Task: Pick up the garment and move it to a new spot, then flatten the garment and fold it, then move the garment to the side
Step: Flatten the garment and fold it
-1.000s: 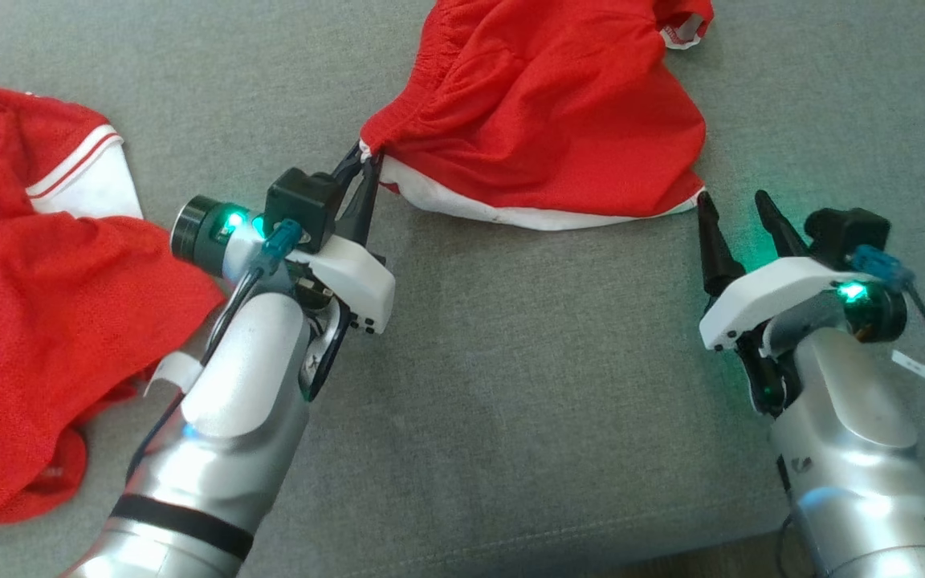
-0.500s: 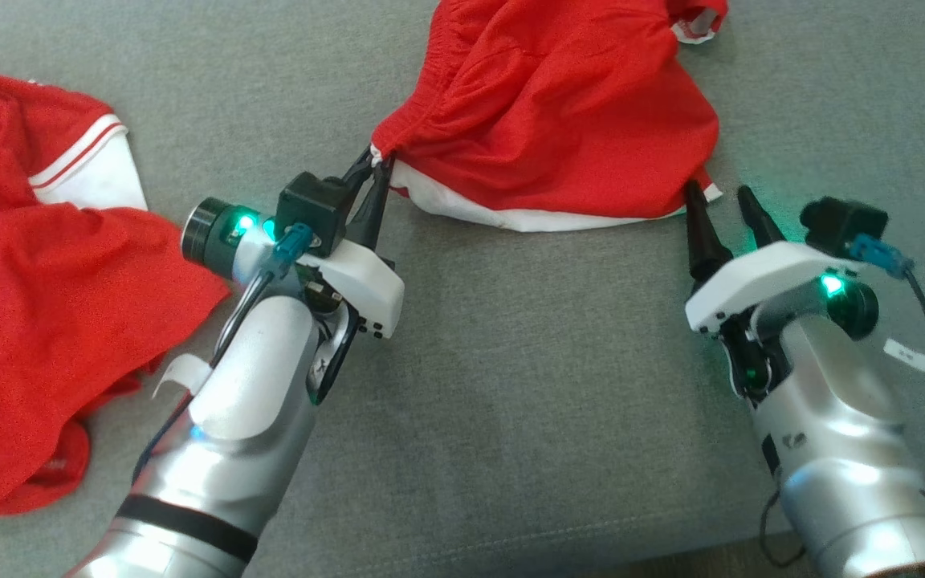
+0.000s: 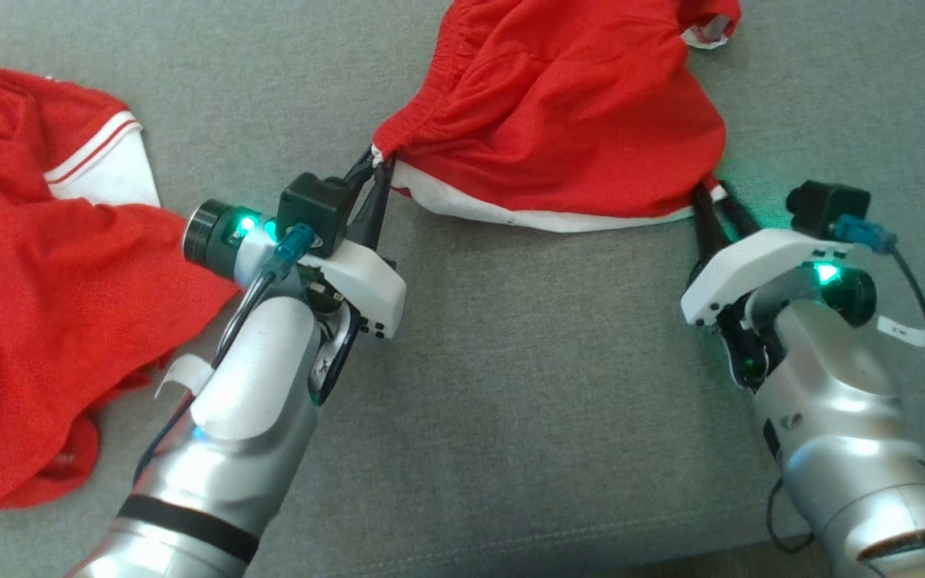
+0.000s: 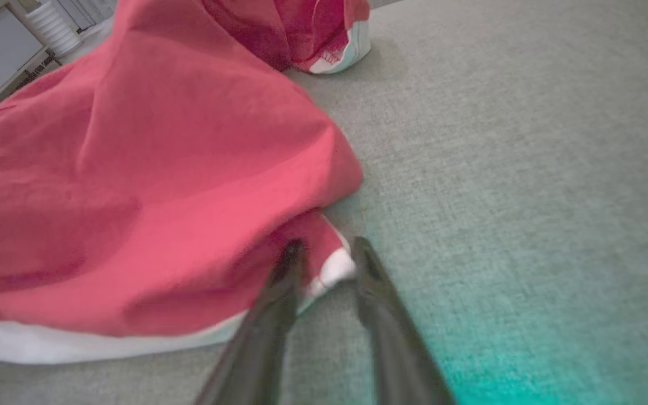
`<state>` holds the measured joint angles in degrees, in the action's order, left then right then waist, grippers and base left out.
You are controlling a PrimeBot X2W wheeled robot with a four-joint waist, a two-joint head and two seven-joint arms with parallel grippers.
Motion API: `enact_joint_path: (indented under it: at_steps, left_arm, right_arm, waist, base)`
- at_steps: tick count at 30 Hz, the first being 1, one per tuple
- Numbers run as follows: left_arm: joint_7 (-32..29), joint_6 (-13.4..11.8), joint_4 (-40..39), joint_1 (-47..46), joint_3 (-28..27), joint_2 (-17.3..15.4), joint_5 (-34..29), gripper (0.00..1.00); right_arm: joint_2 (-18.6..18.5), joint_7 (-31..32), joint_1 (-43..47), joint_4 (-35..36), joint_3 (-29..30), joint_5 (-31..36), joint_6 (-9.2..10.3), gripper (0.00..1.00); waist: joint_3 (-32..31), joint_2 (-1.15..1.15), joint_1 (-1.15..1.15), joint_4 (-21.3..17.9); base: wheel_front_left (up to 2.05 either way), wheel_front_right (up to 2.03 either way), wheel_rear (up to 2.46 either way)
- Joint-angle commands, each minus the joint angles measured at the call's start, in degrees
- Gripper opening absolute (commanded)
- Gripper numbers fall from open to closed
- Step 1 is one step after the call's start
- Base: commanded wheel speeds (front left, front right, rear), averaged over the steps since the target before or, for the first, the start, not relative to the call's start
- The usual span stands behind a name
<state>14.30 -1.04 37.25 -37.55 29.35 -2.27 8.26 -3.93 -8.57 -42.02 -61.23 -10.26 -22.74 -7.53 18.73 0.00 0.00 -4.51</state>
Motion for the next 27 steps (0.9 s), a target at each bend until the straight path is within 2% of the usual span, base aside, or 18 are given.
enact_joint_path:
  at_steps: [1,7,14,19,27]
  left_arm:
    - [0.70,-0.49,-1.76,-1.33,-1.29,-0.63,0.65,0.00]
    - [0.70,-1.01,-1.52,-0.30,-2.18,-1.05,0.94,0.00]
    - [0.70,-2.01,-3.39,1.22,-4.35,-2.19,1.39,0.00]
    - [0.70,-2.01,-6.22,1.60,-5.70,-2.35,1.94,0.00]
    - [0.70,-1.99,-13.48,-0.42,-7.43,-2.62,1.62,0.00]
  right_arm:
    - [1.05,0.34,0.40,-0.18,-1.73,-0.36,0.04,0.00]
    - [1.05,-0.62,1.43,-0.59,-3.57,-2.58,0.04,0.00]
    - [0.56,-4.66,1.64,1.40,0.18,-1.53,0.04,0.00]
    - [-0.04,-5.84,2.21,8.67,2.40,0.45,0.04,0.00]
    - [-0.84,-4.36,3.33,25.45,6.83,6.35,0.04,0.00]
  waist:
    - [-0.17,0.00,0.00,-0.18]
    - [-1.86,0.00,0.00,-1.86]
    - [-5.93,0.00,0.00,-4.23]
    - [-9.18,0.00,0.00,-5.34]
    - [-16.03,0.00,0.00,-5.81]
  base:
    - [0.00,0.00,0.00]
    - [0.00,0.00,0.00]
    - [0.00,0.00,0.00]
    - [0.00,0.00,0.00]
    - [0.00,0.00,0.00]
